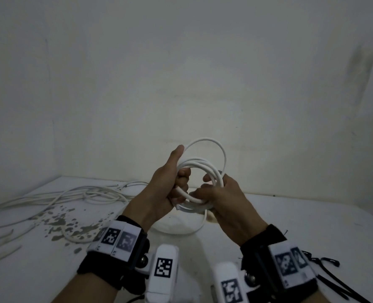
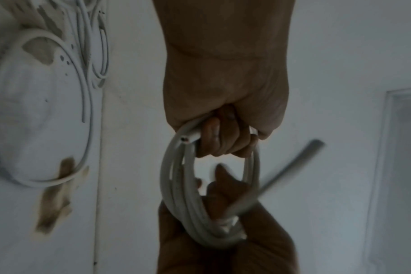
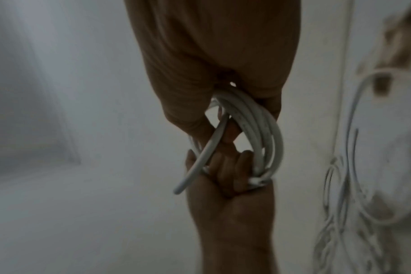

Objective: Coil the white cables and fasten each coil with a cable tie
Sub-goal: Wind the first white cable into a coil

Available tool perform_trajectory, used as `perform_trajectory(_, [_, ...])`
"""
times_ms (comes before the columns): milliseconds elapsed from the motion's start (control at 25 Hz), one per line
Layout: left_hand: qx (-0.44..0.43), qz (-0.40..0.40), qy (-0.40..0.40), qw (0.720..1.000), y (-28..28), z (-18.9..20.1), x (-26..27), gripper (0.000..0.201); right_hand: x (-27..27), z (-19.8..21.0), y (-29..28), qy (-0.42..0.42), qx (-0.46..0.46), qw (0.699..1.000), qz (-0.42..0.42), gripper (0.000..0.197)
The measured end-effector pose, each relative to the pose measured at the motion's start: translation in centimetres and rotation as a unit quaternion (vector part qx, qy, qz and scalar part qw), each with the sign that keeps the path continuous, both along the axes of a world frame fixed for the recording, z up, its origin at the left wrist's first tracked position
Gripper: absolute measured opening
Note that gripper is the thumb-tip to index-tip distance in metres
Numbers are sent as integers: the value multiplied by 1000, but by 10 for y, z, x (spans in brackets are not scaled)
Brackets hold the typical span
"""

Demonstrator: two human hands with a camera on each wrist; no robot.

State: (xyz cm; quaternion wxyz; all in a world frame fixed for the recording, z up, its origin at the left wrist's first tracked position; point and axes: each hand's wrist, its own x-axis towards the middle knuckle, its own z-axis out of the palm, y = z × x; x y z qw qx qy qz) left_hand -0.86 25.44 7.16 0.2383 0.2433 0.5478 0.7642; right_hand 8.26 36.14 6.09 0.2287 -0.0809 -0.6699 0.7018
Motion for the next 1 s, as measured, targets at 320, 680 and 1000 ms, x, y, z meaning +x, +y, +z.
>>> perform_trajectory(320, [20, 80, 2, 997, 1, 4, 0, 53, 12, 11, 2, -115, 292, 942, -122, 58])
perform_trajectory(680, [126, 149, -155, 968, -33, -4, -52, 45, 44, 39, -7, -82, 360, 929, 8, 22])
perform_trajectory(1000, [196, 65, -202, 957, -31, -5, -57, 47, 36, 29, 9, -89, 495, 862, 71, 21])
